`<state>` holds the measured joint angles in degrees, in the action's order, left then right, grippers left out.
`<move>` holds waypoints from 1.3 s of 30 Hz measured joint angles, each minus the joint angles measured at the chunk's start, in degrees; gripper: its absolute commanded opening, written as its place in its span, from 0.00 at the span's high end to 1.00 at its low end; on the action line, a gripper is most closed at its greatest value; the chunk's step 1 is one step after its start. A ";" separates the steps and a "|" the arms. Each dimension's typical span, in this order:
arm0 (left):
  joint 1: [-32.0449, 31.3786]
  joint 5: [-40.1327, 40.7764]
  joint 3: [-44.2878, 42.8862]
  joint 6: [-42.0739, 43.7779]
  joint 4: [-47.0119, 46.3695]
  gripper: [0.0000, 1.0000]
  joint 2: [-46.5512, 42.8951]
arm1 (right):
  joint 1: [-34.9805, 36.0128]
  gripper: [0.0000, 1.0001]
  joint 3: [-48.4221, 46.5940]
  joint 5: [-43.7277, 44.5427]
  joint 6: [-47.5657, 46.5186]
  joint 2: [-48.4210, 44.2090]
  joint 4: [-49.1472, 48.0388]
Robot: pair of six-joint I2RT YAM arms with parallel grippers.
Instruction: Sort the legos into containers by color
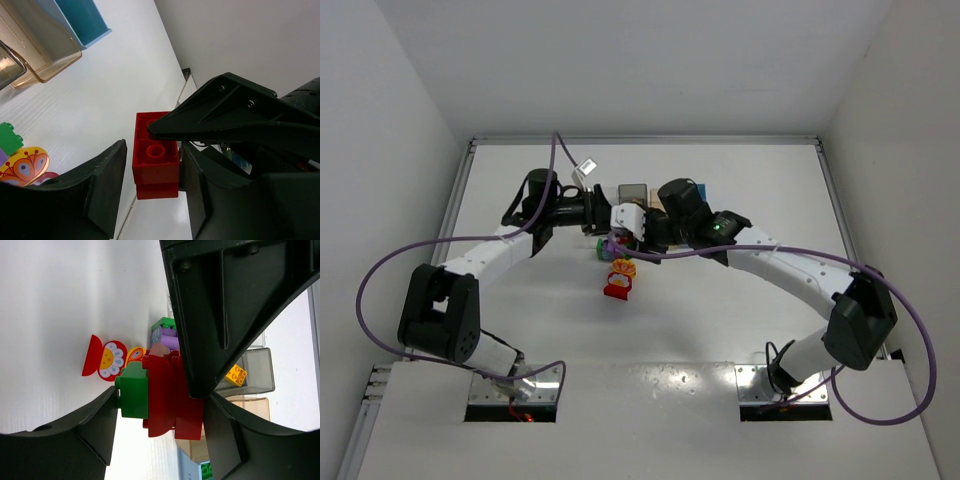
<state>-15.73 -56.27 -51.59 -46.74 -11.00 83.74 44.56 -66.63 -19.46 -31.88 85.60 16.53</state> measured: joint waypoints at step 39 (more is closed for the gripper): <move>8.94 5.99 8.09 -23.37 -34.32 1.00 -2.99 | -13.11 0.12 3.26 -16.79 40.28 -12.76 -9.09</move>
<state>-6.79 -50.28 -43.51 -70.11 -45.32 80.75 31.44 -63.37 -36.25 8.40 72.84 7.44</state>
